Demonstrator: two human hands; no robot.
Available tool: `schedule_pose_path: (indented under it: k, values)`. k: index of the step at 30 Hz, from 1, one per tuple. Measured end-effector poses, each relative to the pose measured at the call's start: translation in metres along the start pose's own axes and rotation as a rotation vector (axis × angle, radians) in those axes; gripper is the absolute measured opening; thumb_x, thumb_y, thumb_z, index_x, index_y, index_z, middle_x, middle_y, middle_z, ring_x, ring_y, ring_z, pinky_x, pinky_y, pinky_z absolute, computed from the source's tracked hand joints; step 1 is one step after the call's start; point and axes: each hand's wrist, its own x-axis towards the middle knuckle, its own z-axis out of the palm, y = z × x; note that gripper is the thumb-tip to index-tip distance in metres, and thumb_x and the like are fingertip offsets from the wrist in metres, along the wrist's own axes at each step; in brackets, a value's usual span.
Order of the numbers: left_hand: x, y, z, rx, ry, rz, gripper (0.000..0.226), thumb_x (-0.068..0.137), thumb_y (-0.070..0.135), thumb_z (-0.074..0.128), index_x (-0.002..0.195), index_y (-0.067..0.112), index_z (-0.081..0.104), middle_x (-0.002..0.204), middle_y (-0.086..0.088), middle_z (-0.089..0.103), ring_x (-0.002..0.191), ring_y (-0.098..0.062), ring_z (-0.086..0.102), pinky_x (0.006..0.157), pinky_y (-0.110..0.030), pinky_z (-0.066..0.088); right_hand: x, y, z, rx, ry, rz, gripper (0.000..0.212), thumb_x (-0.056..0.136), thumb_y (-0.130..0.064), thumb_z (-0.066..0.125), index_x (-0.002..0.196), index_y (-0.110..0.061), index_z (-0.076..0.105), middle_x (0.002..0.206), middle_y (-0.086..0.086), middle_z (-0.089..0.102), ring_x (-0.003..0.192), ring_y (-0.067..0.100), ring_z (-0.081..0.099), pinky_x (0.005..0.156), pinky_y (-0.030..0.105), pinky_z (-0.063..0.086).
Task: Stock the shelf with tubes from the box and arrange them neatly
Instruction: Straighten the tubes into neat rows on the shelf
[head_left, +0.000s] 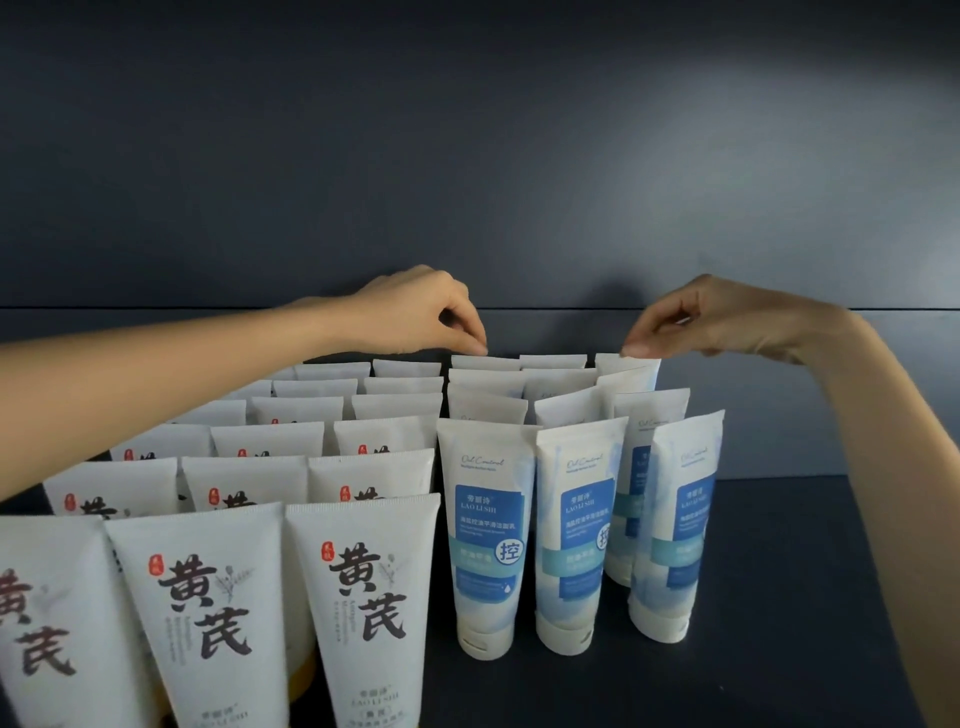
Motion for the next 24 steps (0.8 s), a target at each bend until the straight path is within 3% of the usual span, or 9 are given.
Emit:
schedule_pose_path:
  k: [4, 7, 9, 12, 15, 18, 24]
  values:
    - [0.003, 0.003, 0.003, 0.185, -0.013, 0.022, 0.013, 0.084, 0.047, 0.065, 0.082, 0.037, 0.072, 0.078, 0.017, 0.057, 0.076, -0.003, 0.053, 0.057, -0.024, 0.032, -0.005, 0.009, -0.002, -0.030, -0.039, 0.046, 0.034, 0.058, -0.056, 0.071, 0.085, -0.035, 0.075, 0.090, -0.012, 0.070, 0.082, 0.003, 0.051, 0.064, 0.021, 0.036]
    - [0.004, 0.007, 0.007, 0.351, -0.028, 0.065, 0.019, 0.087, 0.047, 0.061, 0.082, 0.031, 0.071, 0.078, 0.014, 0.054, 0.077, -0.010, 0.054, 0.054, -0.024, 0.029, -0.003, 0.014, 0.001, -0.022, -0.026, 0.076, 0.028, 0.060, -0.052, 0.074, 0.083, -0.036, 0.075, 0.097, 0.001, 0.069, 0.090, 0.009, 0.053, 0.069, 0.025, 0.038]
    - [0.005, 0.008, 0.008, 0.369, -0.036, 0.065, 0.020, 0.087, 0.046, 0.061, 0.079, 0.030, 0.070, 0.078, 0.013, 0.053, 0.077, -0.011, 0.053, 0.054, -0.023, 0.029, 0.000, 0.017, 0.003, -0.017, -0.013, 0.076, 0.020, 0.064, -0.046, 0.076, 0.080, -0.034, 0.076, 0.087, 0.004, 0.065, 0.082, 0.005, 0.050, 0.065, 0.020, 0.039]
    - [0.006, 0.009, 0.007, 0.387, -0.046, 0.062, 0.021, 0.087, 0.046, 0.061, 0.074, 0.032, 0.066, 0.078, 0.013, 0.052, 0.074, -0.009, 0.050, 0.054, -0.024, 0.028, 0.002, 0.020, 0.003, 0.002, 0.008, 0.046, 0.003, 0.072, -0.031, 0.078, 0.071, -0.032, 0.076, 0.077, -0.004, 0.066, 0.067, -0.005, 0.053, 0.062, 0.006, 0.040]
    - [0.005, 0.009, 0.007, 0.400, -0.039, 0.070, 0.023, 0.087, 0.046, 0.061, 0.068, 0.034, 0.061, 0.076, 0.013, 0.052, 0.071, -0.008, 0.049, 0.053, -0.024, 0.027, 0.001, 0.025, -0.001, -0.014, 0.020, 0.030, 0.011, 0.075, -0.024, 0.077, 0.069, -0.032, 0.076, 0.077, -0.009, 0.072, 0.072, -0.009, 0.059, 0.074, 0.012, 0.038]
    - [0.006, 0.008, 0.007, 0.390, -0.030, 0.054, 0.023, 0.085, 0.046, 0.063, 0.067, 0.032, 0.062, 0.077, 0.014, 0.054, 0.068, -0.005, 0.050, 0.053, -0.023, 0.028, -0.001, 0.028, -0.005, -0.037, 0.036, 0.036, 0.009, 0.075, -0.025, 0.078, 0.070, -0.033, 0.076, 0.082, -0.002, 0.072, 0.080, -0.001, 0.061, 0.076, 0.013, 0.039]
    - [0.007, 0.014, 0.003, 0.325, 0.043, 0.077, 0.021, 0.083, 0.052, 0.063, 0.072, 0.034, 0.065, 0.078, 0.015, 0.056, 0.072, -0.005, 0.052, 0.054, -0.023, 0.029, -0.002, 0.031, -0.007, -0.041, 0.009, 0.075, 0.002, 0.073, -0.034, 0.077, 0.074, -0.035, 0.076, 0.076, -0.017, 0.070, 0.066, -0.012, 0.054, 0.064, 0.019, 0.038]
